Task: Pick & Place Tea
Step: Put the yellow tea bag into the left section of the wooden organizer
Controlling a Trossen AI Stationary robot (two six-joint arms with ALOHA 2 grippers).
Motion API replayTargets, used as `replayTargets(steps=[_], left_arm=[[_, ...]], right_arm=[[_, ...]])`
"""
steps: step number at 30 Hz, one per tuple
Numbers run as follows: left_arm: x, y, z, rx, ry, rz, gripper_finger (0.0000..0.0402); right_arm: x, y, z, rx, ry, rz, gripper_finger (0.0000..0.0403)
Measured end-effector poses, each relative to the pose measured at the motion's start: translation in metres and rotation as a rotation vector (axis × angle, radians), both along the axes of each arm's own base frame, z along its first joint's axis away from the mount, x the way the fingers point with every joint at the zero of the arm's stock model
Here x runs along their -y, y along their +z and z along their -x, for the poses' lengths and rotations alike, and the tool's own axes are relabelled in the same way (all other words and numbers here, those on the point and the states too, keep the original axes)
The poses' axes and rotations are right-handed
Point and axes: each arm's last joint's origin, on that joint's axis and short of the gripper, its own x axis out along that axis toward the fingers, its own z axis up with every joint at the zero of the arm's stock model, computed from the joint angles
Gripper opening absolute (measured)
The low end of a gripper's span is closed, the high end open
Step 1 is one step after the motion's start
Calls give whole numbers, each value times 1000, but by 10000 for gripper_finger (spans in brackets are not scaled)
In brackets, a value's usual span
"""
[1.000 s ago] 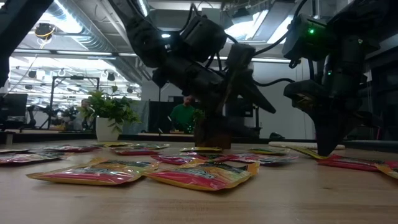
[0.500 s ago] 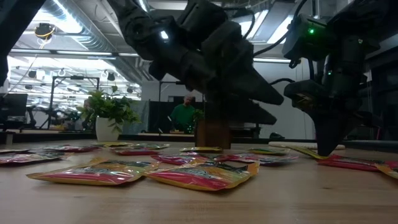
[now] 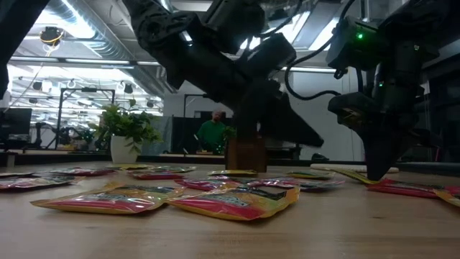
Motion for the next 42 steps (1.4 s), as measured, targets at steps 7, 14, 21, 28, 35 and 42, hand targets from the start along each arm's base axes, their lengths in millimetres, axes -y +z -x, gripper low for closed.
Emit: replayTargets(steps=[7, 14, 21, 28, 35, 42], left_arm=[[-7, -1, 0, -1, -3, -83, 239], [-6, -19, -5, -2, -46, -93, 239], [1, -19, -9, 16, 6, -184, 239], [-9, -22, -11, 25, 4, -228, 239], [-12, -30, -19, 38, -42, -297, 239], [-11, -30, -30, 46, -45, -299, 239]], right_arm=[[0, 0, 0, 1, -1, 0, 0], [0, 0, 0, 2, -4, -1, 0], [0, 0, 0, 3, -18, -5, 0], [0, 0, 0, 3, -18, -5, 0], [0, 0, 0, 4, -17, -5, 0], [0, 0, -1, 6, -17, -4, 0]])
